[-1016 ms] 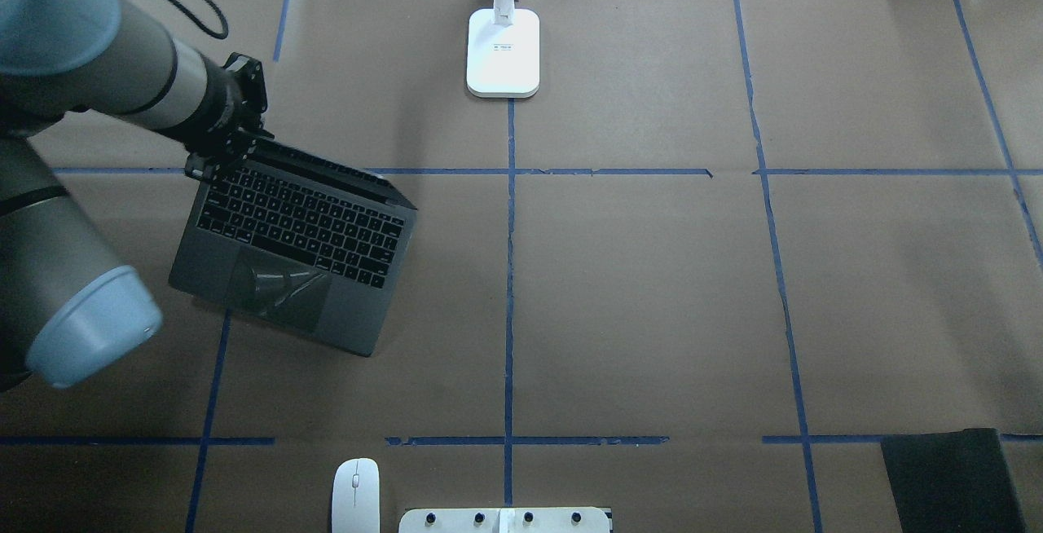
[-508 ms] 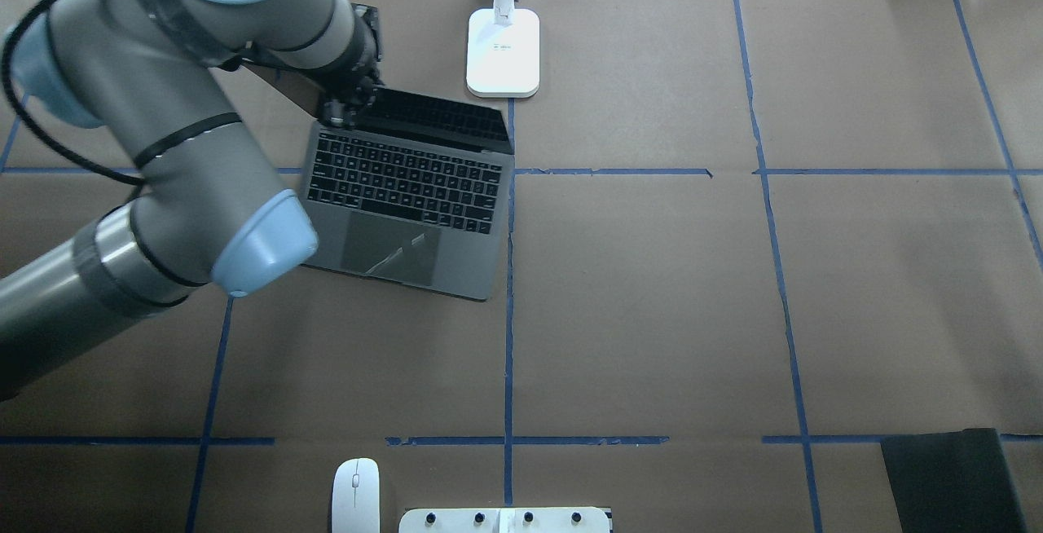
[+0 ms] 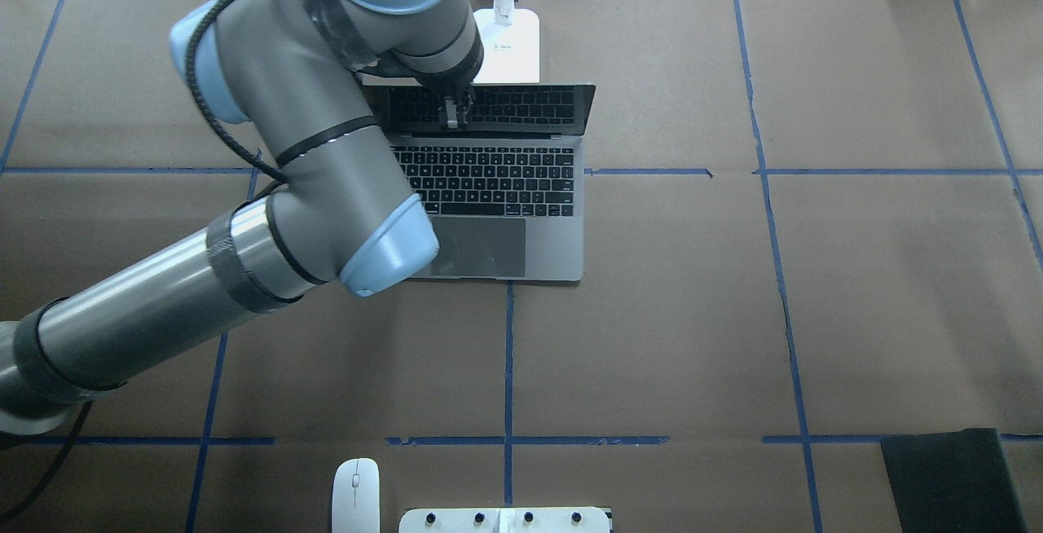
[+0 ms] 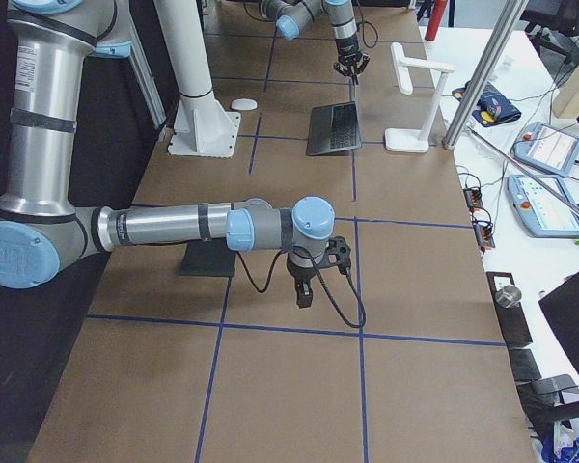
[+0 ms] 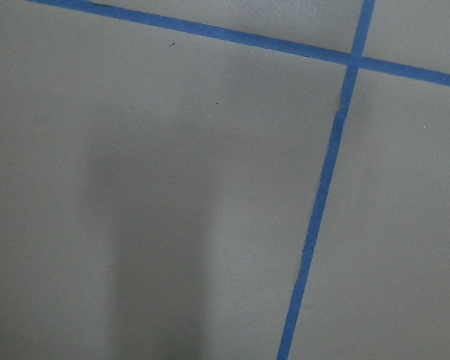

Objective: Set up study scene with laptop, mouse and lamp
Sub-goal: 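Carry the laptop with the left gripper to the table center before the lamp, then push the laptop lid upright with the left gripper to open it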

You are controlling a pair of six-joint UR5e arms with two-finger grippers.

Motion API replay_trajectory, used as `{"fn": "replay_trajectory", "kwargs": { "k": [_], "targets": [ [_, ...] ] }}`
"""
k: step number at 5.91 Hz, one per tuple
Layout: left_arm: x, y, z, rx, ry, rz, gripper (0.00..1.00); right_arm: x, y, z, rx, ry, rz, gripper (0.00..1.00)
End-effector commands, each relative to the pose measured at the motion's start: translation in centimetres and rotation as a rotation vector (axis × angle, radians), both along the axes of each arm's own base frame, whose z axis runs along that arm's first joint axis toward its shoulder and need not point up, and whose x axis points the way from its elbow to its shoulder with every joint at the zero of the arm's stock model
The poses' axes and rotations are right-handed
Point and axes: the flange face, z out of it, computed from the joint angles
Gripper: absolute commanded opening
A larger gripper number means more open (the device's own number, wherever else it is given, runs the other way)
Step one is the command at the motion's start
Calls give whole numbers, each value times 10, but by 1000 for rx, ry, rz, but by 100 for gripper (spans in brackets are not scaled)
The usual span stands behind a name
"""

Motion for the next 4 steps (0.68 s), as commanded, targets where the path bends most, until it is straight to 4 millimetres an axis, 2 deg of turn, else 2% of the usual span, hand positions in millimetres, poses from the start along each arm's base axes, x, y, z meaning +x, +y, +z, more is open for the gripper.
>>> {"fn": "replay_trajectory", "kwargs": {
  "k": [1, 2, 4],
  "targets": [
    [36, -18, 5, -32, -48, -24, 0, 0, 0, 0, -2, -1, 2, 100],
    [41, -22, 14, -43, -56, -27, 0, 0, 0, 0, -5, -1, 3, 100],
    [41, -22, 14, -64, -42, -48, 1, 0, -1, -1, -3, -1, 3, 100]
  ]
}}
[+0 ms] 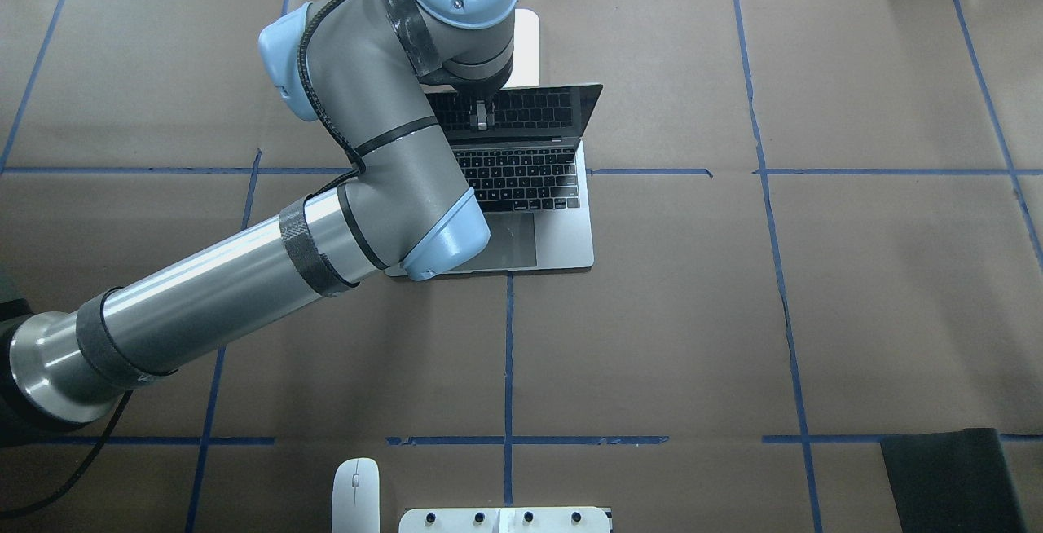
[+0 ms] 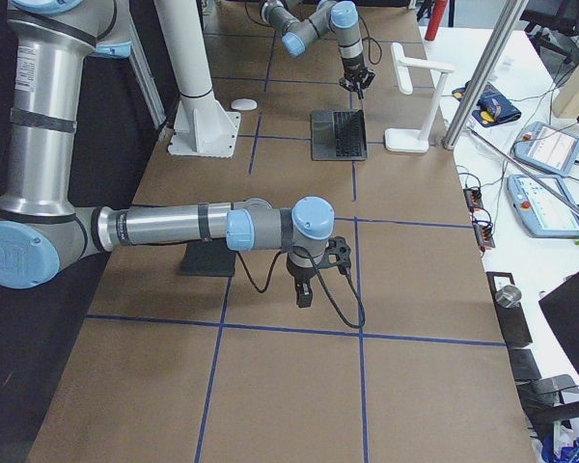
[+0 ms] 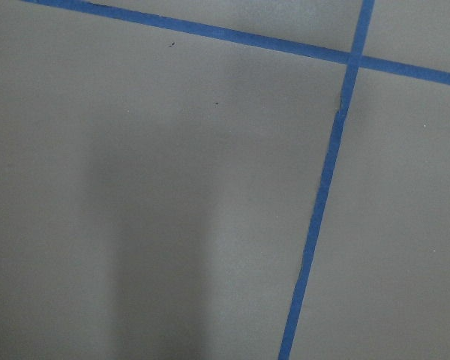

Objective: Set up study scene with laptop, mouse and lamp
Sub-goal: 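Push the laptop lid upright with the left gripper to open it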

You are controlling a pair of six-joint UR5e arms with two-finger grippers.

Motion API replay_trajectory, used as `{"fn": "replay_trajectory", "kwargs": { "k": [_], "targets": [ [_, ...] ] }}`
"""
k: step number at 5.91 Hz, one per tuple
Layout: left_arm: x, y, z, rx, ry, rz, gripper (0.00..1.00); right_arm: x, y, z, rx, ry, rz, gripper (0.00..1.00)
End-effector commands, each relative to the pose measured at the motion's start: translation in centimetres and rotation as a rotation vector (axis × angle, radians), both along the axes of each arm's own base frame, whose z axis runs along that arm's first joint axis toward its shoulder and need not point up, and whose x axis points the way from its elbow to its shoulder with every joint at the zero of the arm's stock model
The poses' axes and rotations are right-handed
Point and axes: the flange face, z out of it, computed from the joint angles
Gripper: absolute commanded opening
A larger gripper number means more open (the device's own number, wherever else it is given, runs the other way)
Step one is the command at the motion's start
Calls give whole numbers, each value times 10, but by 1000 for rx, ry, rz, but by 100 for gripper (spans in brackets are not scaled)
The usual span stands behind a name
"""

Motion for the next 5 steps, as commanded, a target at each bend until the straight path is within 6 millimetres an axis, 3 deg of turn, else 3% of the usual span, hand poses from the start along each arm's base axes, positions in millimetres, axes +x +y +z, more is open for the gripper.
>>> {"fn": "replay_trajectory", "kwargs": {
  "k": [1, 2, 3, 4, 5],
  "targets": [
    [0, 0, 1, 4, -2, 4, 15, 0, 0, 0, 0, 0, 0, 100],
    [0, 0, -6, 64, 18, 34, 52, 0, 0, 0, -1, 0, 0, 100],
    [-1, 0, -8, 145, -5, 99, 69, -1, 0, 1, -1, 2, -1, 100],
    [-1, -1, -2, 196, -39, 152, 100, -1, 0, 0, -1, -1, -2, 100],
    [-12, 6, 3, 207, -27, 153, 100, -8, -2, -5, 4, -10, -14, 100]
  ]
}}
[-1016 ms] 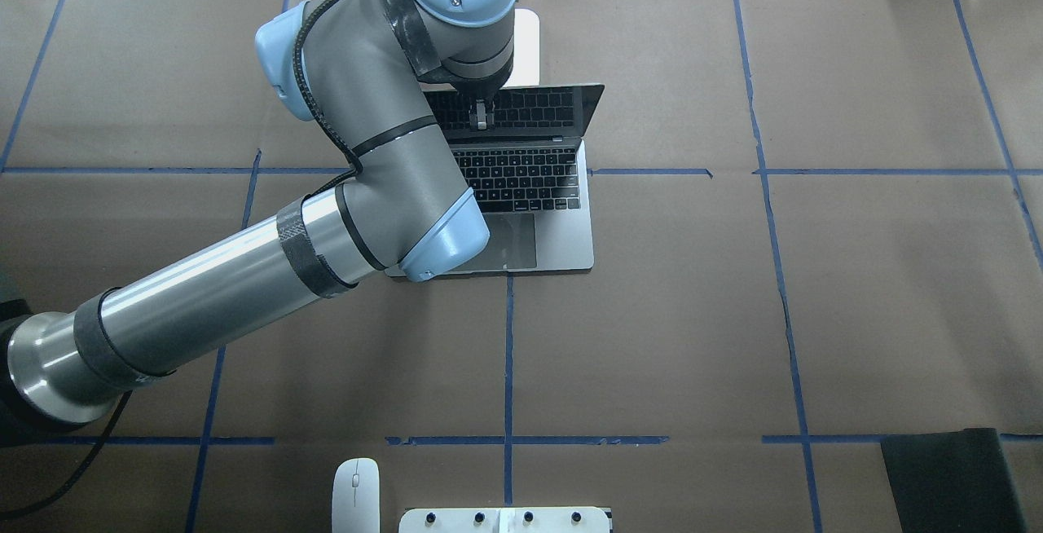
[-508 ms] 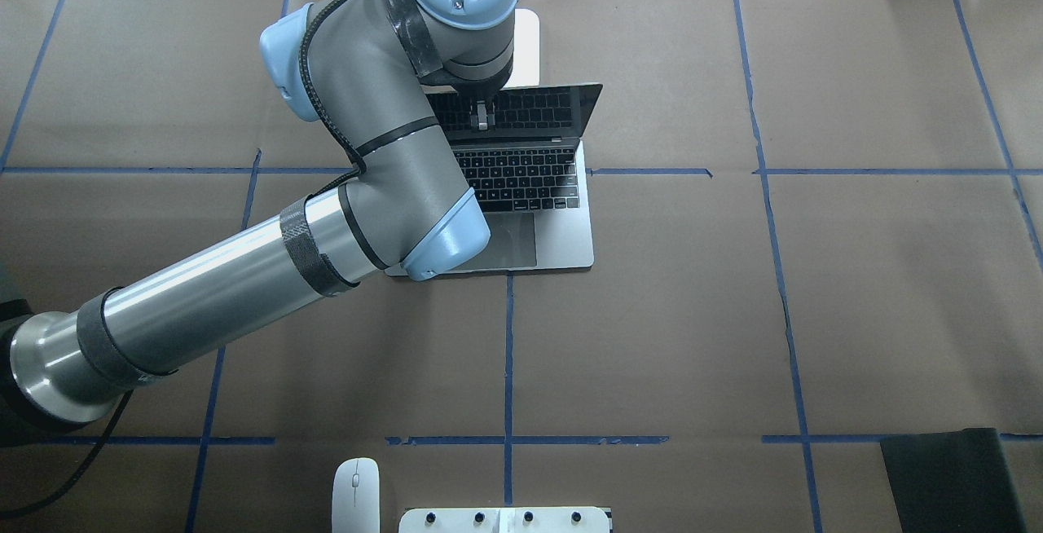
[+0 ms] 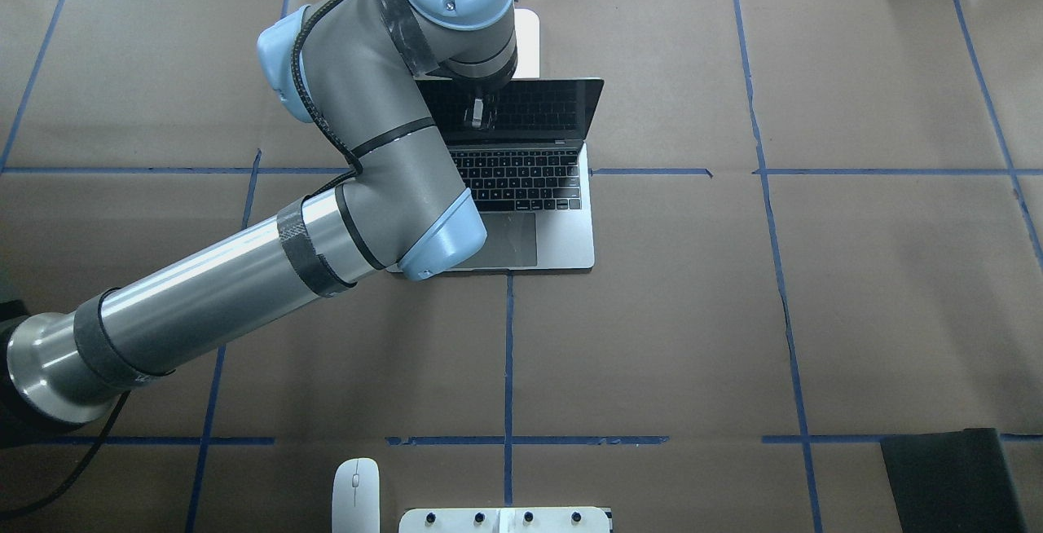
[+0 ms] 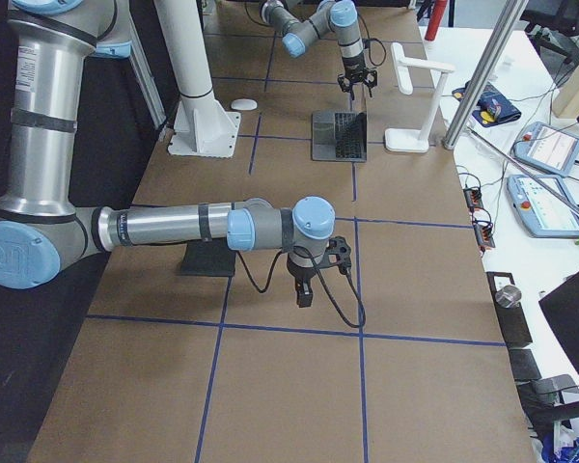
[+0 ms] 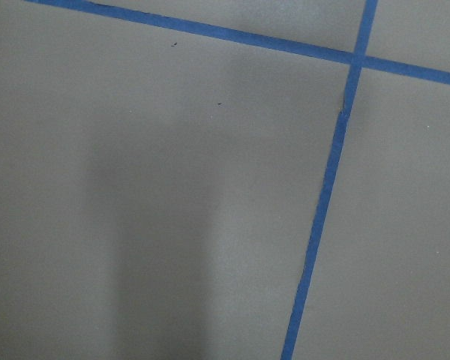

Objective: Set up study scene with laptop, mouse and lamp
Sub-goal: 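Push the laptop lid upright with the left gripper to open it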

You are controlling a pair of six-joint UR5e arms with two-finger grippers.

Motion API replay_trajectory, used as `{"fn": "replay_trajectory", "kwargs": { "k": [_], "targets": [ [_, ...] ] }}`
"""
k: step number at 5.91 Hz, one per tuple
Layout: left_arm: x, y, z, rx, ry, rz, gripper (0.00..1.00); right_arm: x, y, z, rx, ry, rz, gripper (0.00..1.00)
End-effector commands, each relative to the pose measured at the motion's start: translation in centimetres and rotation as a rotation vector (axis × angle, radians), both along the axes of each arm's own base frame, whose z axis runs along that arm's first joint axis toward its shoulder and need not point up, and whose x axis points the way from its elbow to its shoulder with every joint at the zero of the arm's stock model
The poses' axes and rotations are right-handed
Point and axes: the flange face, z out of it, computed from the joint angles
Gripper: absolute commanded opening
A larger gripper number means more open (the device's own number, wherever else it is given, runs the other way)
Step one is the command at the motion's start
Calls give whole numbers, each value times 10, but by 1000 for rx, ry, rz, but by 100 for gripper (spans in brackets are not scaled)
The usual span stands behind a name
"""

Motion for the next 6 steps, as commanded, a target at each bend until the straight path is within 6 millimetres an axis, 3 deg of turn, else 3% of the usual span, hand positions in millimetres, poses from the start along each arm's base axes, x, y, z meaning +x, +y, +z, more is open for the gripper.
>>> {"fn": "replay_trajectory", "kwargs": {
  "k": [1, 2, 3, 4, 5, 6],
  "targets": [
    [-35, 27, 11, 71, 29, 38, 100, -21, -2, -15, -10, -61, -9, 100],
    [-69, 58, 25, 152, 38, 128, 100, -48, -4, -39, -61, -110, 82, 100],
    [-98, 86, 49, 212, 40, 220, 100, -91, 10, -71, -137, -164, 193, 100],
    [-121, 99, 63, 287, 12, 269, 100, -121, 52, -70, -219, -158, 252, 100],
    [-122, 100, 73, 309, -8, 291, 100, -143, 109, -63, -221, -115, 307, 100],
    [-123, 97, 73, 326, -15, 299, 100, -155, 134, -50, -294, -79, 324, 99]
  ]
}}
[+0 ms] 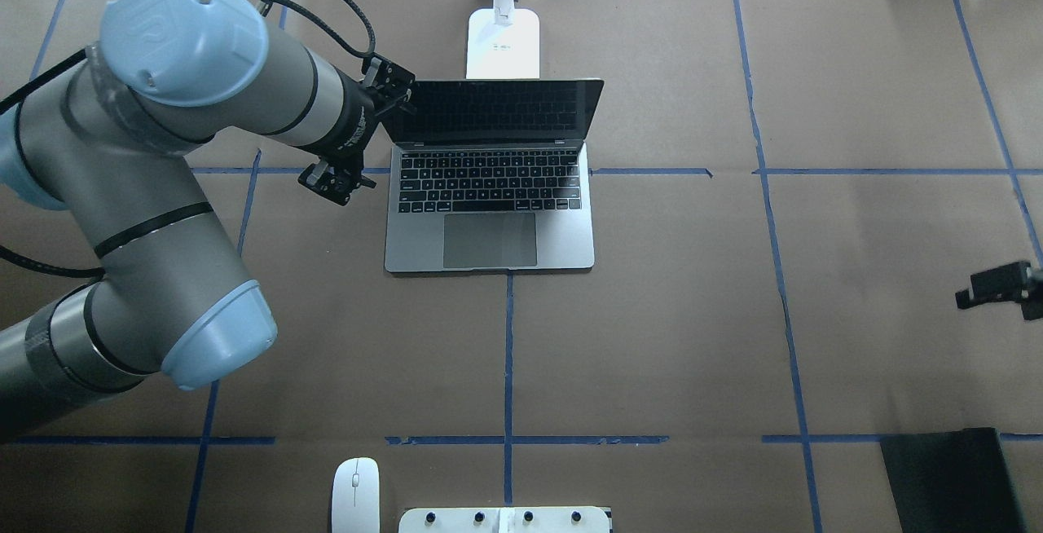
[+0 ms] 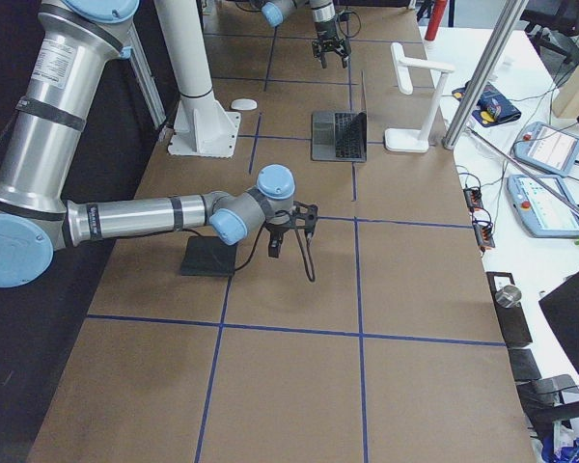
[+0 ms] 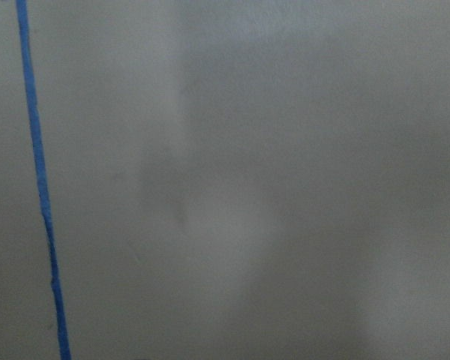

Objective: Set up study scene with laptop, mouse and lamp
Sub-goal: 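Draw the left gripper back beside the laptop while the right gripper grasps the mouse pad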

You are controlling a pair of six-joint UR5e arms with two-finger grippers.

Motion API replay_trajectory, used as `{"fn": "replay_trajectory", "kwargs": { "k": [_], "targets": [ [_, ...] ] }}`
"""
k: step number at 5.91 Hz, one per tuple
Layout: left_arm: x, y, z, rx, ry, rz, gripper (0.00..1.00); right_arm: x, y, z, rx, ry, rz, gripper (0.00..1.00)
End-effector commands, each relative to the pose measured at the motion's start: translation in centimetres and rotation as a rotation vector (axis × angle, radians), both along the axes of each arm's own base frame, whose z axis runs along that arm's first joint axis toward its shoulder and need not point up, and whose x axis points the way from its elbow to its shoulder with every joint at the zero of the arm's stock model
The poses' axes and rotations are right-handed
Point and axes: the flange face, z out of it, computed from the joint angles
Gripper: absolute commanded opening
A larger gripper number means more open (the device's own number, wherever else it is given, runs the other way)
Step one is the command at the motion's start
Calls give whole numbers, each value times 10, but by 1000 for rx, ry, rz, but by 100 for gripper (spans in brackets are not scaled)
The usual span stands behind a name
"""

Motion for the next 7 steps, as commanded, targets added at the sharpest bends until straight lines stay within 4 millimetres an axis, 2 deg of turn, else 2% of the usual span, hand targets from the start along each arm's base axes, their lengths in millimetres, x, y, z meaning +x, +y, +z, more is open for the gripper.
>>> {"fn": "replay_trajectory", "kwargs": {
  "k": [1, 2, 3, 4, 6, 7],
  "targets": [
    [-8, -4, 3, 34, -14, 9, 100, -24, 58, 19, -67, 46, 25, 98],
    [-7, -5, 6, 52, -29, 25, 100, -22, 75, 41, -22, 33, 23, 98],
    [-8, -8, 10, 53, -38, 24, 100, -30, 89, 58, -32, 52, -21, 98],
    [-8, -8, 14, 50, -41, 25, 100, -35, 94, 69, -36, 77, -41, 98],
    [-7, -7, 14, 48, -42, 25, 100, -43, 101, 74, -37, 81, -53, 98],
    [-7, -7, 14, 49, -42, 26, 100, -54, 110, 76, -54, 91, -75, 95]
  ]
}}
